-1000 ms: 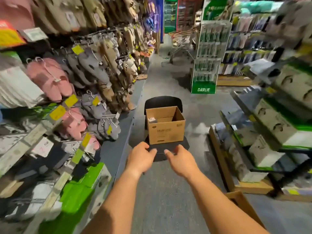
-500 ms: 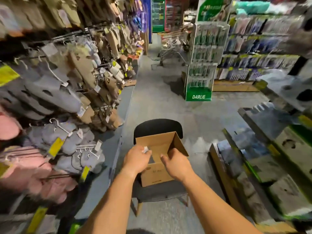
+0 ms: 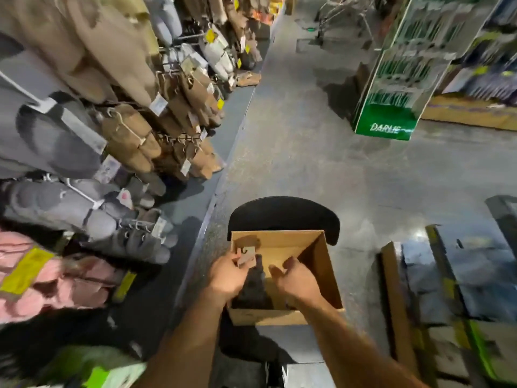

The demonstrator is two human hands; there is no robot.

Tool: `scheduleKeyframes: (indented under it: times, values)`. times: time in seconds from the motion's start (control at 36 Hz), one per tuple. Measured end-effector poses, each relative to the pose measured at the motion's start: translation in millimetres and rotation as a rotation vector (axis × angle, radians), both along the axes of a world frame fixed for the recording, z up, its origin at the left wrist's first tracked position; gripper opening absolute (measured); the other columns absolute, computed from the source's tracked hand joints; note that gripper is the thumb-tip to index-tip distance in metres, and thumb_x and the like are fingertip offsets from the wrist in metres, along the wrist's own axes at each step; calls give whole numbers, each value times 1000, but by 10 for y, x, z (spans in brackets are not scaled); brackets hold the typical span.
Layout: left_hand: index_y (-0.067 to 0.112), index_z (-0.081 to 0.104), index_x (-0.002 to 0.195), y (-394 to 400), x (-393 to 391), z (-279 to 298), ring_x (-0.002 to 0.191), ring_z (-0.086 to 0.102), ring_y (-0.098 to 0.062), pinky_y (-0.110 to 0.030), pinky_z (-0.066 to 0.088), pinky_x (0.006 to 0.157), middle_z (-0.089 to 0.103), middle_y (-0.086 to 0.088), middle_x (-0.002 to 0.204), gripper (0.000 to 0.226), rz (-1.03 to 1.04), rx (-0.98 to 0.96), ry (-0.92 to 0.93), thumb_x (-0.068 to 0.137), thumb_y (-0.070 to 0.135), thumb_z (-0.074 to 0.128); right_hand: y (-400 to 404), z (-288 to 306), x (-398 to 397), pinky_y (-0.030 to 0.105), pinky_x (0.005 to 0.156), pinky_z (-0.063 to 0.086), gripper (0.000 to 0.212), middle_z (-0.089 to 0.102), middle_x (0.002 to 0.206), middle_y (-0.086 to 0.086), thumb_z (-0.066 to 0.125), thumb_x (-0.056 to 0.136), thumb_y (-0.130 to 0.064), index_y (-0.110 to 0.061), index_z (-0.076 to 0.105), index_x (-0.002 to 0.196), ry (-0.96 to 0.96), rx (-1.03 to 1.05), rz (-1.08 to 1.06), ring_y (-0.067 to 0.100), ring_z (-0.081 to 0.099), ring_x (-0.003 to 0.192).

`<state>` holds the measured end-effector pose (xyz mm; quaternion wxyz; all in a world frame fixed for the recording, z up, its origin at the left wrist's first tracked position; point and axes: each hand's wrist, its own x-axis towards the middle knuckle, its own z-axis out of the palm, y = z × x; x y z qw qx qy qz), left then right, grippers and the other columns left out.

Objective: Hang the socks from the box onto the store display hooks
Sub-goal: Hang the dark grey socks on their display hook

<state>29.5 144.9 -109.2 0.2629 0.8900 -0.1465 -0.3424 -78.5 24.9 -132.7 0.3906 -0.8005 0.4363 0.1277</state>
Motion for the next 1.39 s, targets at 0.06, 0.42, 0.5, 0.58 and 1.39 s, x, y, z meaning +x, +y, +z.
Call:
scheduleKeyframes:
  times: [0.06,0.42,0.5,0.58,1.39]
  values:
    - [25,63,111,-81,119,-181,85,61,-8,-18,46,68,65,6,97,13,44,5,55,102,32,56,-112,-266,157,24,82,43,44,58,114,-2,47,99,-51,-17,49,127,60,35,18,14,56,98]
    - [20,61,127,-474,538,-1312,119,60,-26,-28,41,89,67,-2,126,26,141,112,120,102,28,56,-235,-1772,837,32,83,55,54,62,107,5,53,94,-52,-8,52,126,293,307,-85,20,63,93]
    - [23,62,117,-427,599,-1549,118,60,-25,-28,41,87,67,-3,125,18,176,128,133,102,29,56,-199,-2024,965,32,82,55,42,61,97,4,53,97,-50,-10,46,110,321,399,-138,17,61,85]
    - [16,61,126,-387,644,-1688,115,61,-22,-26,40,86,67,-3,125,30,231,119,148,101,32,58,-159,-2194,1061,37,94,51,58,63,126,14,58,94,-52,-7,52,130,285,451,-177,30,61,112]
    - [17,64,118,-168,667,-1778,102,68,-14,-41,56,96,72,3,109,27,486,-170,331,96,33,65,-60,-2044,1028,45,78,59,19,72,98,15,73,80,-9,-13,63,96,13,867,-674,33,70,87]
